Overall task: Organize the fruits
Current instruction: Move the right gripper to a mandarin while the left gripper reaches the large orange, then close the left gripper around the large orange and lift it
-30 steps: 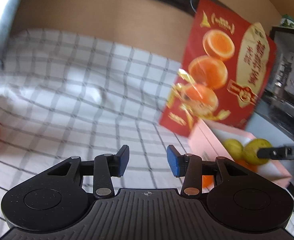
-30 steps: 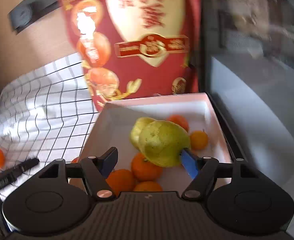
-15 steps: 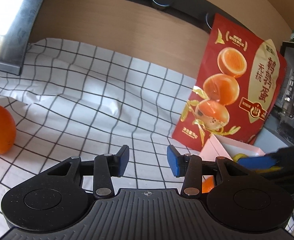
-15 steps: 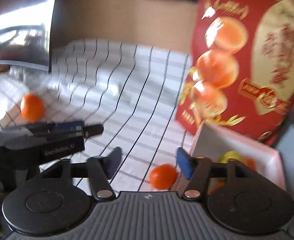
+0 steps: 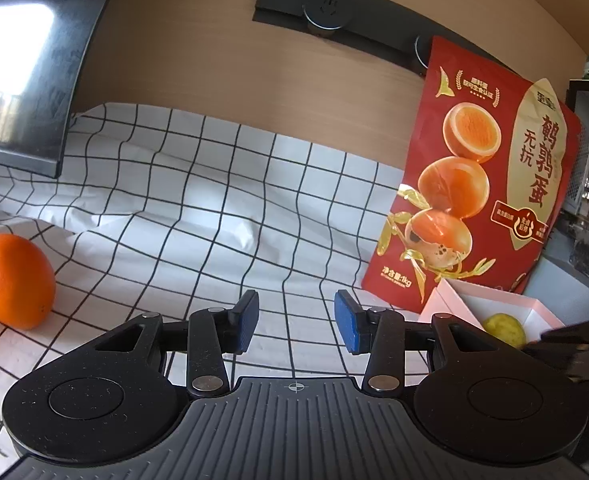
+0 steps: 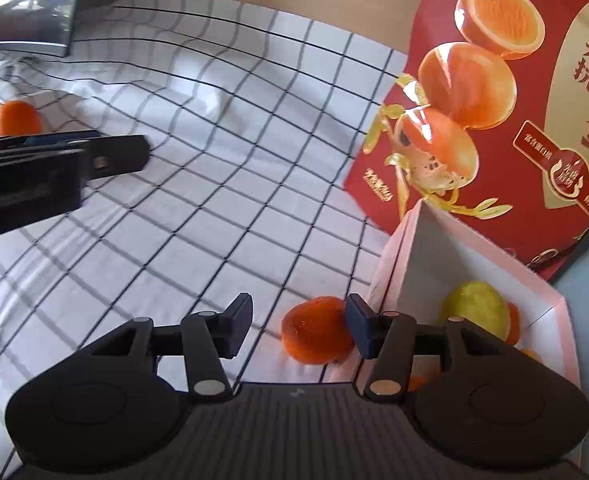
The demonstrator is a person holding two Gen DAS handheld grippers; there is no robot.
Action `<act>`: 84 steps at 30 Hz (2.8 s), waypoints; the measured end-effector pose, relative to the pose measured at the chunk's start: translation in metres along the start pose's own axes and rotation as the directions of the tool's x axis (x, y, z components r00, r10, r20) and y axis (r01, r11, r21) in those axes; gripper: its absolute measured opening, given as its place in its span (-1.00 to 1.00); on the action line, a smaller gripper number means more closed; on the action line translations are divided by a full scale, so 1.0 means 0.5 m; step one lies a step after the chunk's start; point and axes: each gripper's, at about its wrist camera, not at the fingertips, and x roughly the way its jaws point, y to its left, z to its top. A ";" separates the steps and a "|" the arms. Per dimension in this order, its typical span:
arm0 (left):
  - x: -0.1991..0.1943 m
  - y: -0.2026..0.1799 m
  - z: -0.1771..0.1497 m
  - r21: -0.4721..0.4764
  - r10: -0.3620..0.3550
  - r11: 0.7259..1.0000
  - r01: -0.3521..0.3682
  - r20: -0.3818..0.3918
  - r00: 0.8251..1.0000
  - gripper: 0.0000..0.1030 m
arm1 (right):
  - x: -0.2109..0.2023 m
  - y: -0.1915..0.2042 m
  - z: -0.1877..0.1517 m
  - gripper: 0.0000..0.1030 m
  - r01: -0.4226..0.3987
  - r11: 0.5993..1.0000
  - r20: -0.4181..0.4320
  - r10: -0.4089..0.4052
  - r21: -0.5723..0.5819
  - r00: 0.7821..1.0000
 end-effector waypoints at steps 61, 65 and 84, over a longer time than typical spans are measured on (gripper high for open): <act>-0.107 0.357 0.042 -0.228 0.208 0.950 -0.213 -0.048 0.977 -0.10 | -0.108 0.003 -0.179 0.30 -0.248 0.956 0.208 0.213 0.158 0.955; -0.182 0.338 0.024 -0.247 0.002 0.969 -0.017 -0.057 0.998 -0.25 | -0.109 0.004 -0.179 0.31 -0.244 0.957 0.210 0.209 0.158 0.955; -0.184 0.309 0.003 -0.034 0.287 0.957 -0.289 -0.049 0.957 -0.22 | -0.101 0.001 -0.180 0.50 -0.246 0.952 0.193 0.210 0.181 0.958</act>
